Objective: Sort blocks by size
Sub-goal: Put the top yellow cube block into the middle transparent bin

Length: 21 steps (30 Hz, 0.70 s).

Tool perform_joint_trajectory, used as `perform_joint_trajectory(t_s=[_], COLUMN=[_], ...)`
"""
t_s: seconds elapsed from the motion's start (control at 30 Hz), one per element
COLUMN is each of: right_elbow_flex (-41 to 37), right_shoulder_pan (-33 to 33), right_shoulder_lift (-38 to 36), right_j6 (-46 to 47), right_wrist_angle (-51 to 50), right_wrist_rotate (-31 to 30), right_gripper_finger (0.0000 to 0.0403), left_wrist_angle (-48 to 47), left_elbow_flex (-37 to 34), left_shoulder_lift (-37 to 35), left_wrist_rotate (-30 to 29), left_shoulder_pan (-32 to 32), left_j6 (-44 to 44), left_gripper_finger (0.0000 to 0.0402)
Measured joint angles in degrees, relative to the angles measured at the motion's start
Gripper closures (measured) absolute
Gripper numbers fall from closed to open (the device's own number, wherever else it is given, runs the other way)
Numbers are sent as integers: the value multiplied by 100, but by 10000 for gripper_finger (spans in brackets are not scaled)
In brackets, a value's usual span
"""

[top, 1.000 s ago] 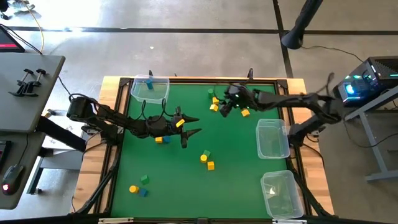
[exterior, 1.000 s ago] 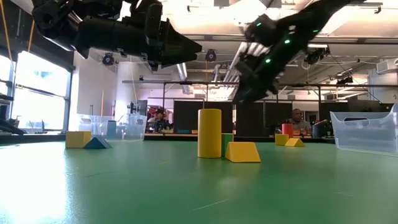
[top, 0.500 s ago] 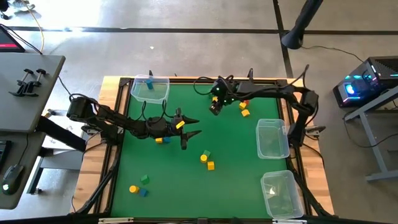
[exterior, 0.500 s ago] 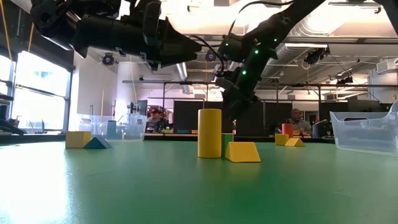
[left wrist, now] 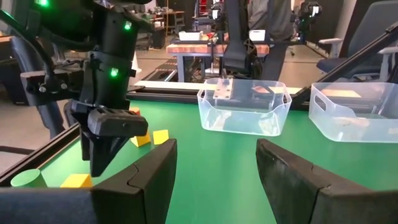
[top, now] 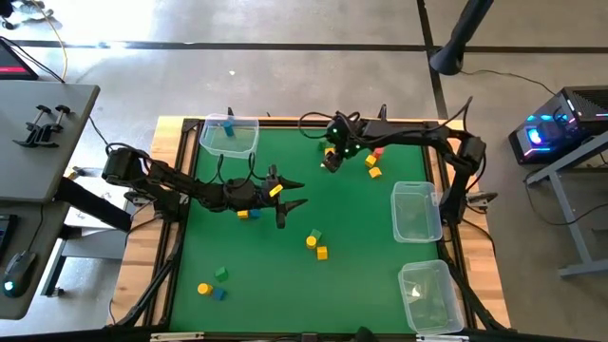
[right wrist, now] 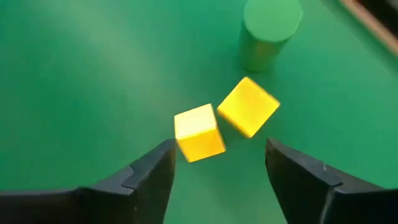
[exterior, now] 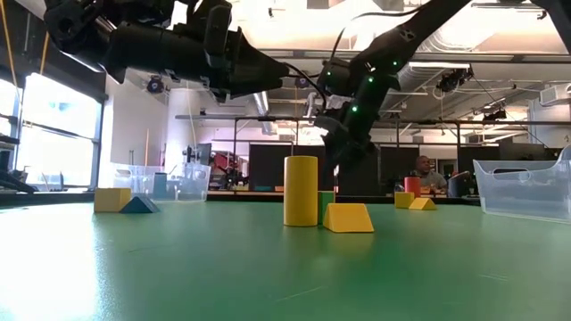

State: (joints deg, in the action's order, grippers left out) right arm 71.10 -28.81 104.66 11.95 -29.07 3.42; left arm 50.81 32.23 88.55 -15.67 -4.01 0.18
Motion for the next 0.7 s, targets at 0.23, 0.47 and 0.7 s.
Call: perform_joint_trajectory(t_s=[0.23, 0.47, 0.7], right_elbow_flex=[-1, -3, -5], right_shoulder_pan=[-47, -45, -41], right_shoulder_lift=[23, 333, 734], right_j6=[460, 629, 863], right_wrist_angle=[40, 495, 891], right_wrist_rotate=[-456, -493, -674], right_gripper_finger=[131, 130, 130], left_wrist_angle=[0, 5, 4], left_elbow_flex=[0, 0, 0], left_shoulder_lift=[0, 0, 0], left_wrist_rotate=[1, -1, -1], left_shoulder_pan=[0, 0, 0], left_j6=[0, 0, 0], left_gripper_finger=[195, 195, 195])
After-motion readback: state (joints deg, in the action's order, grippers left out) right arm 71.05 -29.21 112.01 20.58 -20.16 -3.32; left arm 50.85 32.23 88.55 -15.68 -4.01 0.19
